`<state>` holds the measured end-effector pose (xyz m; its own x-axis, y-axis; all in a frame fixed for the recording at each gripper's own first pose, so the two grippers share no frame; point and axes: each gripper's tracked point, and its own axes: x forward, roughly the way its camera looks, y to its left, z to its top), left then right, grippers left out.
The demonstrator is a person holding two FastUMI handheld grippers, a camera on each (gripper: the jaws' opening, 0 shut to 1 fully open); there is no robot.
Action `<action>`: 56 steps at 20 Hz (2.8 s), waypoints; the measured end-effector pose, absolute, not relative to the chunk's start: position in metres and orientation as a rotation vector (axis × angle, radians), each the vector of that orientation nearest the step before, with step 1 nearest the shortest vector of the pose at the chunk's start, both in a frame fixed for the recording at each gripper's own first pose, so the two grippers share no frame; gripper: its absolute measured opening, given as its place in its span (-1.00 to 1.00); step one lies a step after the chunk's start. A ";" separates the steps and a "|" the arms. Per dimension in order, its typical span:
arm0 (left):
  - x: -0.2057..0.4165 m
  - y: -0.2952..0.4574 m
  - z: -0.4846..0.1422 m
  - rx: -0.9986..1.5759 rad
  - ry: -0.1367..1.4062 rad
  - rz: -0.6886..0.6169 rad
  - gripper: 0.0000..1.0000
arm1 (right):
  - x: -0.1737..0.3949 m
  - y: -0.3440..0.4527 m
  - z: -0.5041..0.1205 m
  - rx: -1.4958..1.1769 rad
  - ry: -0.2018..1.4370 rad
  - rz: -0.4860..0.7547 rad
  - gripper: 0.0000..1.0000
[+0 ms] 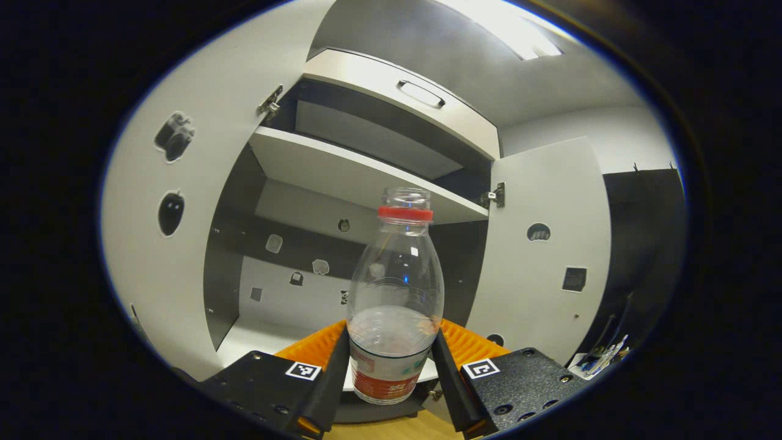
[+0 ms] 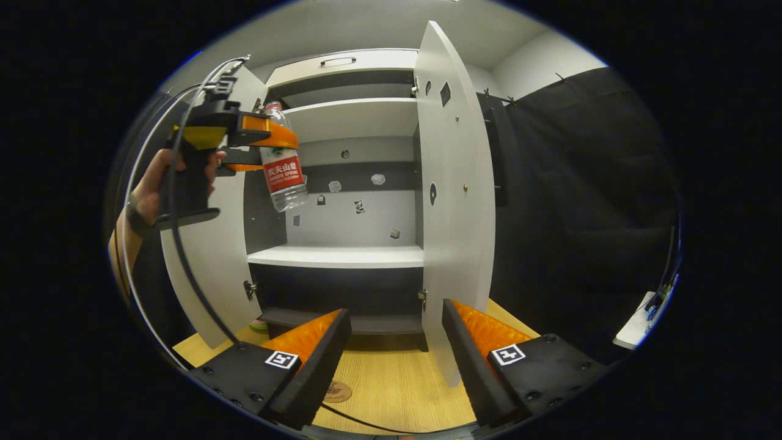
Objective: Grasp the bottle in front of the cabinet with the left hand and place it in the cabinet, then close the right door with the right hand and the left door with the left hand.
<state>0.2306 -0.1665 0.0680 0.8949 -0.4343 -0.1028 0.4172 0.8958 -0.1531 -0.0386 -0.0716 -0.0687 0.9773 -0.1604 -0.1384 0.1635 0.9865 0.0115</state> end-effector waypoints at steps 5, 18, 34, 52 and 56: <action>0.312 -0.190 -0.005 -0.007 0.275 -0.361 0.40 | -0.063 -0.112 -0.054 0.011 0.101 -0.274 0.97; 0.330 -0.194 -0.069 0.015 0.407 -0.261 0.45 | -0.118 -0.189 -0.064 0.007 0.118 -0.517 0.97; 0.320 -0.183 0.000 -0.107 0.155 -0.268 0.89 | -0.122 -0.198 -0.074 0.021 0.143 -0.544 0.97; 0.074 -0.109 0.087 -0.093 -0.074 -0.244 0.89 | -0.037 -0.105 -0.031 0.067 0.047 -0.202 0.97; 0.017 -0.057 0.046 -0.066 -0.041 -0.108 0.89 | -0.009 -0.077 -0.007 0.063 -0.011 -0.118 0.97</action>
<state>0.0171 -0.0570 0.0455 0.9933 -0.1064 0.0445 0.1091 0.9920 -0.0637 -0.0094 -0.0765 -0.0074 0.9929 -0.1183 0.0076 0.1176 0.9910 0.0638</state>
